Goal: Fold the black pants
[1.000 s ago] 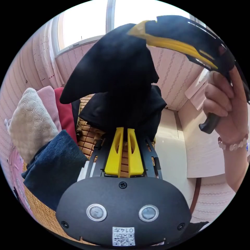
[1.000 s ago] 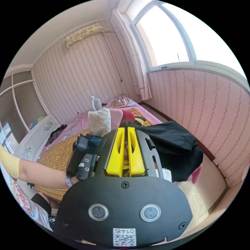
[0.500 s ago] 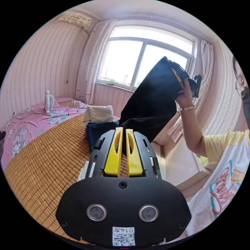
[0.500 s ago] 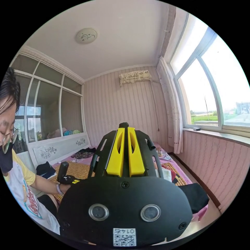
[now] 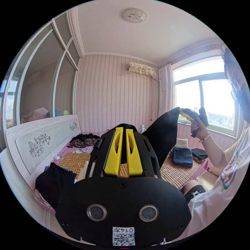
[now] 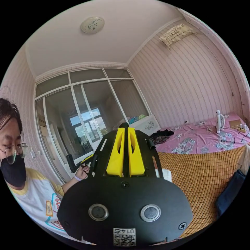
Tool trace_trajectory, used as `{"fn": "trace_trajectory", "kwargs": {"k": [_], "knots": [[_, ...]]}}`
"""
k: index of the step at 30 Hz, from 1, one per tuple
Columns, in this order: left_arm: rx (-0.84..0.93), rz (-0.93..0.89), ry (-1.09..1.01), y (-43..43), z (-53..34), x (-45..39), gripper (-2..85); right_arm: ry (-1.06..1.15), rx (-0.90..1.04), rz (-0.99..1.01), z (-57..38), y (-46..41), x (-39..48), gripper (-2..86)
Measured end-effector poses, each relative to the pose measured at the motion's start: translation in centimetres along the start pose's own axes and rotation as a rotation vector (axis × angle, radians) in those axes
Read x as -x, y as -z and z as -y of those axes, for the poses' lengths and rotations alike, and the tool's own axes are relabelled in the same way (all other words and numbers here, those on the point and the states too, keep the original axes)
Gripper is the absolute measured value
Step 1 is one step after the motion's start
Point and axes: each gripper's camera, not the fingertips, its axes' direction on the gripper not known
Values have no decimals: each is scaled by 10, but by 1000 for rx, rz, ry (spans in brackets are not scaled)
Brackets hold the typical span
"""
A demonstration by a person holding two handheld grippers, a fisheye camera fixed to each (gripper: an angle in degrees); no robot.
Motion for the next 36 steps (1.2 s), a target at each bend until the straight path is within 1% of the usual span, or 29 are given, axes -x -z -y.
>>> {"fn": "trace_trajectory", "kwargs": {"k": [2,4,5,7,8,9,10,11,13,15,17,20,22,24,26,28,29,30,31,32,33,34,36], "knots": [[-16,-45,-10,10,-12,16,-8,-63,10,-22,-20,-20,-20,12],[12,-124,-6,7,-38,30,-7,-158,68,-86,-48,-38,-49,13],[34,-142,3,2,-46,33,-7,-210,128,-145,-70,-51,-72,15],[183,-203,85,-28,-86,42,-7,-262,277,-283,-110,-72,-108,19],[225,-218,108,-36,-96,43,-7,-314,408,-403,-141,-86,-133,22],[309,-257,138,-54,-118,43,-8,-369,507,-536,-173,-97,-151,24],[374,-297,156,-71,-138,40,-9,-370,550,-567,-188,-102,-156,28],[399,-317,158,-78,-146,37,-9,-357,616,-564,-213,-114,-157,35],[414,-423,180,-102,-166,29,-10,-282,685,-465,-243,-140,-143,69],[412,-497,193,-117,-172,27,-10,-88,788,-312,-272,-188,-106,139],[415,-539,170,-131,-175,27,-10,23,849,-228,-289,-224,-82,176],[428,-540,158,-147,-181,38,-10,95,905,-155,-306,-284,-66,188],[453,-529,198,-155,-189,54,-10,124,945,-145,-317,-318,-69,172],[493,-473,207,-156,-194,67,-10,66,1058,-198,-333,-359,-89,79],[548,-401,224,-155,-201,82,-9,67,1105,-219,-344,-375,-105,57],[577,-317,244,-148,-214,104,-9,138,1139,-293,-356,-383,-114,66],[581,-297,250,-145,-217,109,-9,232,1186,-336,-368,-389,-115,87],[599,-270,271,-142,-223,121,-8,319,1248,-371,-381,-394,-114,125],[625,-255,295,-142,-228,131,-8,361,1287,-378,-389,-397,-113,145],[636,-244,308,-141,-231,136,-8,447,1320,-404,-401,-400,-110,147],[651,-222,331,-141,-234,144,-8,544,1294,-438,-408,-400,-104,144],[657,-205,342,-141,-235,150,-7,569,1292,-448,-411,-401,-103,139],[656,-179,341,-142,-233,157,-6,565,1272,-448,-410,-405,-106,98]]}}
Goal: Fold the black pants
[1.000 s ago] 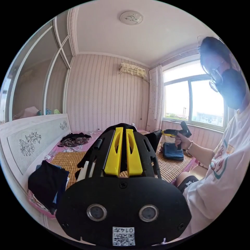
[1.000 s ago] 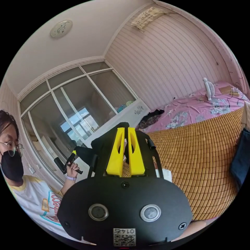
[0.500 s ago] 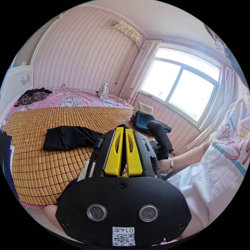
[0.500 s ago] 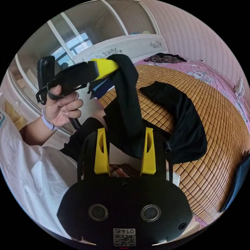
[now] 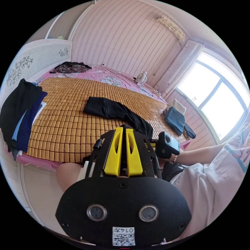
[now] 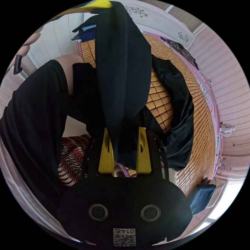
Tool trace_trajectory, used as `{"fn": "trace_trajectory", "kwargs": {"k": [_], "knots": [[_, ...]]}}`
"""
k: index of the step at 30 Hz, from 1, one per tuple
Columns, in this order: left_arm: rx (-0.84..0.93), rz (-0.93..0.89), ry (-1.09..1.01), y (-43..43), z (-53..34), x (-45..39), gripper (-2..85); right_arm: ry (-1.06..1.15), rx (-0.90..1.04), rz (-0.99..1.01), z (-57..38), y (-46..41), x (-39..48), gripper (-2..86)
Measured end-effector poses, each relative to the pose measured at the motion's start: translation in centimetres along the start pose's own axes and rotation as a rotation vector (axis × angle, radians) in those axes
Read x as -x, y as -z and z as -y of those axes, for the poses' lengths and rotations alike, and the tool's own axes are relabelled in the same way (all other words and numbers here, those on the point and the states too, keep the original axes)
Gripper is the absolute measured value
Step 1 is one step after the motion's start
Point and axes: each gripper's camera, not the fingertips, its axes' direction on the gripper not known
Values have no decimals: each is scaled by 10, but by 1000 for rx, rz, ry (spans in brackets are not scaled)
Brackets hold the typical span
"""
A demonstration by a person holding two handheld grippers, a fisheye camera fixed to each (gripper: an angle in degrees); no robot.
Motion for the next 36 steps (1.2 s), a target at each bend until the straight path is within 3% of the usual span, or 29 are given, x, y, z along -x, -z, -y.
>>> {"fn": "trace_trajectory", "kwargs": {"k": [2,6,10,15,19,21,23,25,26,28,31,36], "knots": [[8,10,-7,0,6,5,-4,-32,-5,24,2,-1,-11,47],[-53,121,-56,13,25,13,-6,-86,28,169,3,-2,-47,32],[-157,222,-68,18,53,27,-6,-235,-104,345,-14,22,-96,29],[-89,229,-38,-48,109,52,28,-547,-524,681,-83,80,-191,36],[86,190,-53,-145,157,49,48,-666,-827,702,-158,126,-239,41],[208,156,9,-192,169,52,45,-887,-1005,676,-221,136,-270,44],[334,139,69,-235,176,55,43,-1142,-1051,576,-272,131,-289,48],[429,218,73,-270,179,53,31,-1362,-919,339,-314,124,-301,54],[403,236,49,-270,181,51,24,-1468,-749,185,-333,118,-309,57],[435,292,-20,-278,187,45,4,-1583,-561,70,-355,112,-317,62],[460,393,-97,-275,184,52,-7,-1541,-517,15,-365,116,-319,74],[506,538,7,-237,164,107,-10,-1273,-332,50,-310,99,-326,86]]}}
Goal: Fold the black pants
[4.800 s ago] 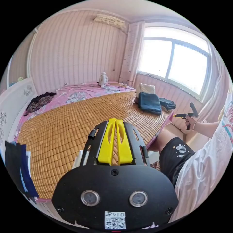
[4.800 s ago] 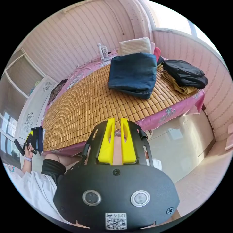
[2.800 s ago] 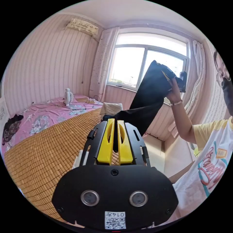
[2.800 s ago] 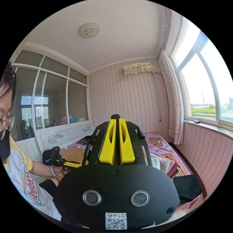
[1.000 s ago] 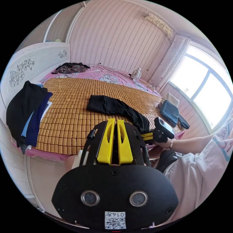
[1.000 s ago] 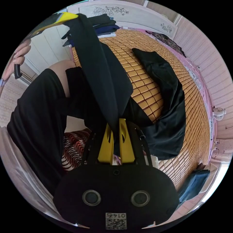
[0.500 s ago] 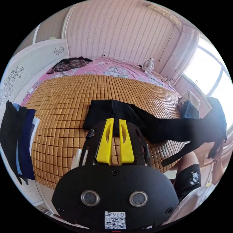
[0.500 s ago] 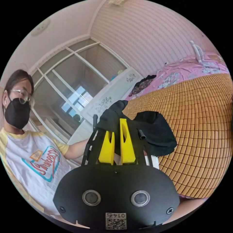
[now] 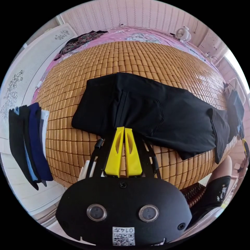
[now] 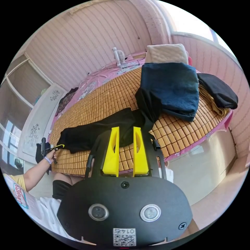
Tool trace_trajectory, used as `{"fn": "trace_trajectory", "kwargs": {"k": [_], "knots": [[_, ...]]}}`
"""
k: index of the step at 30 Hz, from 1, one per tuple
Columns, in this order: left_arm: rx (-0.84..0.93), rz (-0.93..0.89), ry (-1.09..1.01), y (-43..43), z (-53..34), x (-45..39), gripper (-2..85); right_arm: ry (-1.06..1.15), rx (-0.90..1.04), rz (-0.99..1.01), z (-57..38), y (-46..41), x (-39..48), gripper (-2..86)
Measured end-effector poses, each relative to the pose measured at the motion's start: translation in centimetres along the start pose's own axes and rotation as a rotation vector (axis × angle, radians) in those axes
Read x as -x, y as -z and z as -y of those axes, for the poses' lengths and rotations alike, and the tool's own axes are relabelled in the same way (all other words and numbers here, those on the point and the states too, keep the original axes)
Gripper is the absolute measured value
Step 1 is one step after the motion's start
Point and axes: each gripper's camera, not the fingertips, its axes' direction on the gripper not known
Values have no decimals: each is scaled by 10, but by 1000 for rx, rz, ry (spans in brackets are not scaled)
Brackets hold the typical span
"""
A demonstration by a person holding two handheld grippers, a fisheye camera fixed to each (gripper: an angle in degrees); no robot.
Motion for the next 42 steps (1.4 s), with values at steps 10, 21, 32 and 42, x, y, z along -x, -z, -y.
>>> {"fn": "trace_trajectory", "kwargs": {"k": [10,21,32,42], "knots": [[-142,-35,289,26,-73,108,-6,558,268,156,-5,-94,170,115],[-64,-184,239,-29,-35,76,9,799,484,84,-28,-143,238,2],[-46,-331,244,-52,-41,112,-9,279,-180,115,47,91,27,-7],[-149,-370,250,-45,-45,121,39,105,70,14,-27,93,-77,-7]]}}
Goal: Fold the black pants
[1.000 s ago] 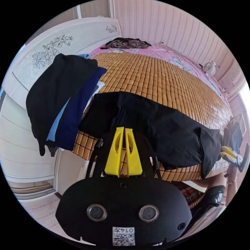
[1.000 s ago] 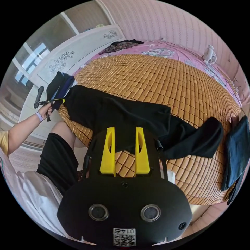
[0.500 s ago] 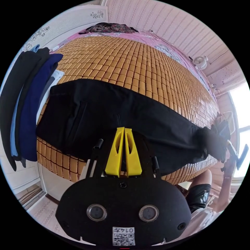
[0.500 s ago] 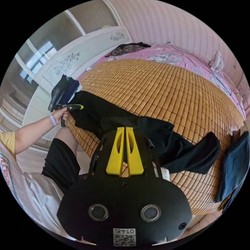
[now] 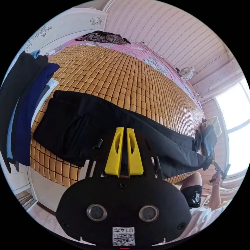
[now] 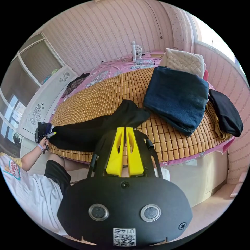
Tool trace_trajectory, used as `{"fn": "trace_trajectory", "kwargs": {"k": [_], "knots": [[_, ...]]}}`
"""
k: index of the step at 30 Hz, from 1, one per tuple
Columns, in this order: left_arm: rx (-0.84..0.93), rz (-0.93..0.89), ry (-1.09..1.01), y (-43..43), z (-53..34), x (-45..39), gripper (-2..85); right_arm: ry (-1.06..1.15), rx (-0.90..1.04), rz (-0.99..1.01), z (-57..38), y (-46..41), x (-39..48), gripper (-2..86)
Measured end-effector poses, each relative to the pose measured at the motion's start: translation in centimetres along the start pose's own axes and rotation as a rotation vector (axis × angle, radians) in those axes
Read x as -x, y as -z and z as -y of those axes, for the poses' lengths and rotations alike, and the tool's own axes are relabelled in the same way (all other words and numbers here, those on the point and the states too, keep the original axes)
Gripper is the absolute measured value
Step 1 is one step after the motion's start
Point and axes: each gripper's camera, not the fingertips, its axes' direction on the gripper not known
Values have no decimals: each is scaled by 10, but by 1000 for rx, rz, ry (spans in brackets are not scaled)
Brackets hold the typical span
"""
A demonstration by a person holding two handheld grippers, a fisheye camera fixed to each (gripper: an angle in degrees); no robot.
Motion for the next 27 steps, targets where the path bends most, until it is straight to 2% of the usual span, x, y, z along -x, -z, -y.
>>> {"fn": "trace_trajectory", "kwargs": {"k": [4,7,11,14,16,20,24,27], "knots": [[81,14,114,-31,13,3,81,9,33,-36,-8,-11,6,-8],[78,176,52,-40,9,-5,37,4,50,-47,-11,-10,5,-8],[75,139,36,-36,6,3,-3,-2,41,-57,-10,1,-2,-8],[-83,75,22,-1,-7,14,-8,20,-10,-31,-6,16,-6,-8],[-265,-5,20,42,-35,26,-9,40,-66,21,-3,27,-8,-8],[-430,-80,58,102,-113,54,-10,85,-168,3,-14,42,-5,-8],[-372,-39,349,114,-220,111,-10,52,-184,-57,-48,43,-14,-9],[-283,-16,514,101,-268,140,-9,-39,-64,-55,-72,31,-32,-9]]}}
